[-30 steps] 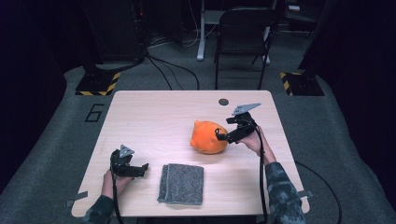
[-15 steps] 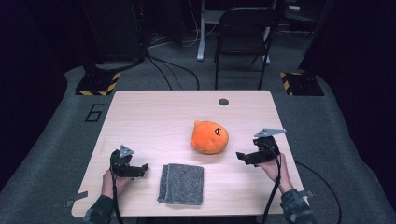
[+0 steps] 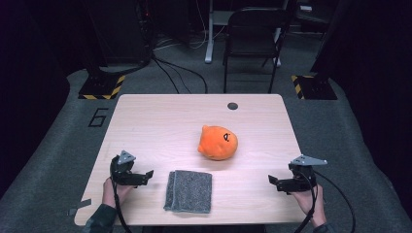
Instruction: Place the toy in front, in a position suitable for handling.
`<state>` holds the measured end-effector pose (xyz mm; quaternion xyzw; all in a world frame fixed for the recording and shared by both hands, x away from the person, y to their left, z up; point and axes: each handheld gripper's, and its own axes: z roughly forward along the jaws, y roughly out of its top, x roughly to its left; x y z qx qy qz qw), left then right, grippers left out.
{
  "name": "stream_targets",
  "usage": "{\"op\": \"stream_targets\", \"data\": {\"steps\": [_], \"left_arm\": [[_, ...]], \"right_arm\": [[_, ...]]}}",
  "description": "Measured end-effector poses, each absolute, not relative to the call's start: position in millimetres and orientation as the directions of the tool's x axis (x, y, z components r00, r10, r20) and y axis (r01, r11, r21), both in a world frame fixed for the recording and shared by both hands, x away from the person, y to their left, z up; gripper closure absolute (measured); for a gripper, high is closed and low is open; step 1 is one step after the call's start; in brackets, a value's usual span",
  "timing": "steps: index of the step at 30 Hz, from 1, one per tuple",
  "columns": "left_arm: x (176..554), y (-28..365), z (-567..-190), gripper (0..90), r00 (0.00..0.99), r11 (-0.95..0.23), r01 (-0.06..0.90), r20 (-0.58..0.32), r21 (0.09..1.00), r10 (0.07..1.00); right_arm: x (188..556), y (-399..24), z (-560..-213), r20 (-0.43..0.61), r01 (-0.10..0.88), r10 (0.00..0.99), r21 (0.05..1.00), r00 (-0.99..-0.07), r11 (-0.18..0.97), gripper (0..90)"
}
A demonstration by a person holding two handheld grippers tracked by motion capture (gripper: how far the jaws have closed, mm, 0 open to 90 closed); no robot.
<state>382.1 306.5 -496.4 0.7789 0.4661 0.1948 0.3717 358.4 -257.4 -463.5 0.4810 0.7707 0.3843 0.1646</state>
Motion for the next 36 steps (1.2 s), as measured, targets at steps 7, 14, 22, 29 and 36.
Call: {"op": "stream_targets", "data": {"steps": [7,14,22,29,36], "left_arm": [[359.3,259.4,-473.3,0.1,0.619,-0.349,0.499,-0.045,0.794,0.784],[354.1,201.1,-486.0,0.7,0.667,-0.409,0.511,-0.049,0.756,0.744],[350.3,160.4,-514.5,23.4,0.749,-0.584,0.489,0.031,0.648,0.662],[343.6,163.2,-512.4,66.0,0.78,-0.59,0.445,0.032,0.674,0.625],[342.3,169.4,-510.4,78.3,0.788,-0.58,0.427,0.03,0.694,0.615]], "right_arm": [[355.8,-253.3,-458.3,0.071,0.594,0.873,0.759,-0.482,0.266,0.0],[360.5,-249.9,-467.0,0.071,0.617,0.87,0.734,-0.487,0.285,0.0],[363.2,-249.6,-470.6,0.076,0.629,0.869,0.721,-0.49,0.291,0.0],[360.9,-248.9,-469.8,0.073,0.624,0.86,0.719,-0.505,0.305,0.8],[363.7,-249.4,-471.7,0.073,0.633,0.859,0.708,-0.507,0.313,1.4]]}}
